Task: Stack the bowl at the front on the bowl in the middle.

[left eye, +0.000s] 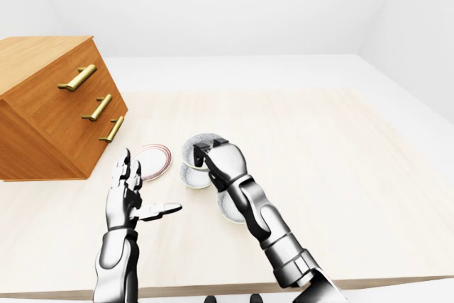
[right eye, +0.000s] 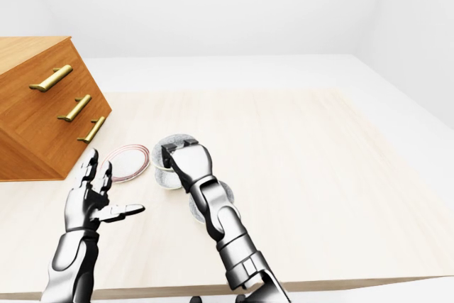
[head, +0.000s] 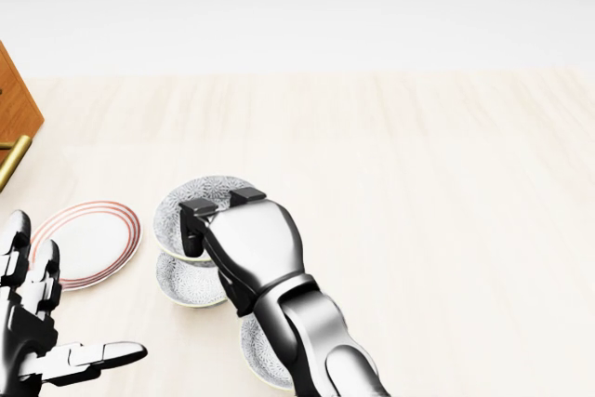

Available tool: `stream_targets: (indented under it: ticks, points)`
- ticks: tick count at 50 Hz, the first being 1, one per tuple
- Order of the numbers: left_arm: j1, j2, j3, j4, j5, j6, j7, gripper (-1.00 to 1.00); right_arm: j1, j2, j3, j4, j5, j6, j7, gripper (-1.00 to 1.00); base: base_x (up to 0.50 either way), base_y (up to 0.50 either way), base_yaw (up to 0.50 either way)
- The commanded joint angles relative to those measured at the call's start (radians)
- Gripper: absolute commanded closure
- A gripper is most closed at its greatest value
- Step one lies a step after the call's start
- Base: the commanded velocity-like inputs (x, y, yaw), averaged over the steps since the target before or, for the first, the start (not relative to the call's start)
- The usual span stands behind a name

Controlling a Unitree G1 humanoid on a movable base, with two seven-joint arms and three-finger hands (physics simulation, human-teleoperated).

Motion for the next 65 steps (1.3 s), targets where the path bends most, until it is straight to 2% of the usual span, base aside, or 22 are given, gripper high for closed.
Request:
stream_targets:
  ticks: [1, 12, 21, 40, 41, 42, 43, 47, 51, 58, 63, 65]
  points:
    - [0.018, -0.003, 0.029, -0.003, -0.028, 0.0, -0.019, -1.0, -0.151, 0.074, -0.007, 0.302, -0.006, 0.0, -0.145, 1.0, 0.0, 0.0, 0.0]
    - [0.022, -0.006, 0.039, 0.01, -0.043, 0.0, -0.016, -1.0, -0.304, 0.125, -0.024, 0.628, -0.034, 0.0, -0.299, 1.0, 0.0, 0.0, 0.0]
    - [0.022, -0.008, 0.04, 0.016, -0.049, 0.0, -0.008, -1.0, -0.4, 0.125, -0.051, 0.833, -0.041, 0.0, -0.376, 1.0, 0.0, 0.0, 0.0]
    - [0.021, -0.006, 0.038, 0.016, -0.054, 0.0, 0.001, -1.0, -0.405, 0.119, -0.056, 0.873, -0.051, 0.0, -0.391, 1.0, 0.0, 0.0, 0.0]
    - [0.02, -0.006, 0.038, 0.017, -0.053, 0.0, 0.001, -1.0, -0.401, 0.12, -0.056, 0.858, -0.052, 0.0, -0.389, 0.46, 0.0, 0.0, 0.0]
    - [0.02, -0.006, 0.038, 0.017, -0.053, 0.0, 0.001, -1.0, -0.398, 0.12, -0.055, 0.844, -0.051, 0.0, -0.379, -0.6, 0.0, 0.0, 0.0]
    - [0.02, -0.006, 0.038, 0.018, -0.053, 0.0, 0.002, -1.0, -0.385, 0.124, -0.051, 0.814, -0.051, 0.0, -0.37, -1.0, 0.0, 0.0, 0.0]
    - [0.018, -0.005, 0.038, 0.02, -0.053, 0.0, 0.004, -1.0, -0.311, 0.131, -0.03, 0.602, -0.055, 0.0, -0.28, -1.0, 0.0, 0.0, 0.0]
    - [0.02, -0.006, 0.038, 0.017, -0.054, 0.0, 0.002, -1.0, -0.2, 0.136, -0.004, 0.247, -0.048, 0.0, -0.105, -1.0, 0.0, 0.0, 0.0]
    - [0.021, -0.007, 0.039, 0.011, -0.059, 0.0, 0.001, -1.0, -0.07, 0.157, 0.057, -0.194, -0.054, 0.0, 0.123, -1.0, 0.0, 0.0, 0.0]
    - [0.021, -0.007, 0.039, 0.008, -0.061, 0.0, 0.0, -1.0, -0.076, 0.165, 0.052, -0.376, -0.037, 0.0, 0.223, -1.0, 0.0, 0.0, 0.0]
    - [0.022, -0.007, 0.04, 0.005, -0.063, 0.0, -0.001, -1.0, -0.092, 0.161, 0.038, -0.432, -0.029, 0.012, 0.257, -1.0, 0.0, 0.0, 0.0]
